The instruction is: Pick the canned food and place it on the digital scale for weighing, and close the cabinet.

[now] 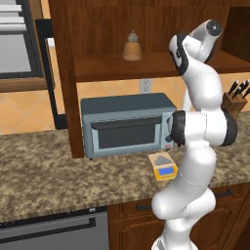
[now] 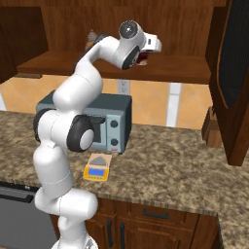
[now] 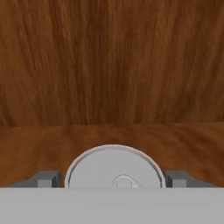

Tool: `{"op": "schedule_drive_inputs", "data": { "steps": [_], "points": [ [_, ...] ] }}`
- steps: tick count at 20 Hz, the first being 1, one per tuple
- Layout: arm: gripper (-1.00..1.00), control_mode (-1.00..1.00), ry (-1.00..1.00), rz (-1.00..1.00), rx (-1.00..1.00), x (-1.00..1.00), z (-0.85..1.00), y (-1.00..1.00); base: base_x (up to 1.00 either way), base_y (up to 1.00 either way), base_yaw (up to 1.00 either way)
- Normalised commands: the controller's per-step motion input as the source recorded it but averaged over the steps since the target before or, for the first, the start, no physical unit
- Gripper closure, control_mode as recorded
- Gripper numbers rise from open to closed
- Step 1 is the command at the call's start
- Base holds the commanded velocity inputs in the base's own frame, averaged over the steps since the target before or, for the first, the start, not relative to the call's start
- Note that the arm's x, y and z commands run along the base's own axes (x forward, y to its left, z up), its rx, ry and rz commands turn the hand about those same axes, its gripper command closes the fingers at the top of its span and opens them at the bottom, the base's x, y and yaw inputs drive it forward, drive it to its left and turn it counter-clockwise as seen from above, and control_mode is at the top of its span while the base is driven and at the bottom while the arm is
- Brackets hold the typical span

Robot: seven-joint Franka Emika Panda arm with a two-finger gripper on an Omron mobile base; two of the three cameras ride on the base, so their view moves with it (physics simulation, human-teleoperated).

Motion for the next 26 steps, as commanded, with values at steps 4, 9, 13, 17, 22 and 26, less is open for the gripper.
{"op": "schedule_drive_inputs", "data": {
  "steps": [4,9,13,17,22,26],
  "points": [
    [1.00,-1.00,-0.02,0.00,-0.04,0.05,-0.51,0.16,0.00,0.00,0.00],
    [1.00,-1.00,-0.10,0.00,0.00,-0.17,0.10,-0.01,0.00,0.00,0.00],
    [1.00,-1.00,-0.21,0.05,0.00,-0.43,0.51,-0.03,0.00,0.00,0.00],
    [1.00,-1.00,-0.44,0.06,-0.01,-0.81,0.59,0.05,0.00,0.00,0.00],
    [1.00,-1.00,-0.59,0.08,0.00,-1.00,0.32,0.00,0.00,0.00,0.00],
    [1.00,-1.00,-0.45,0.07,0.00,-1.00,0.00,0.00,0.00,0.00,0.00]
  ]
}}
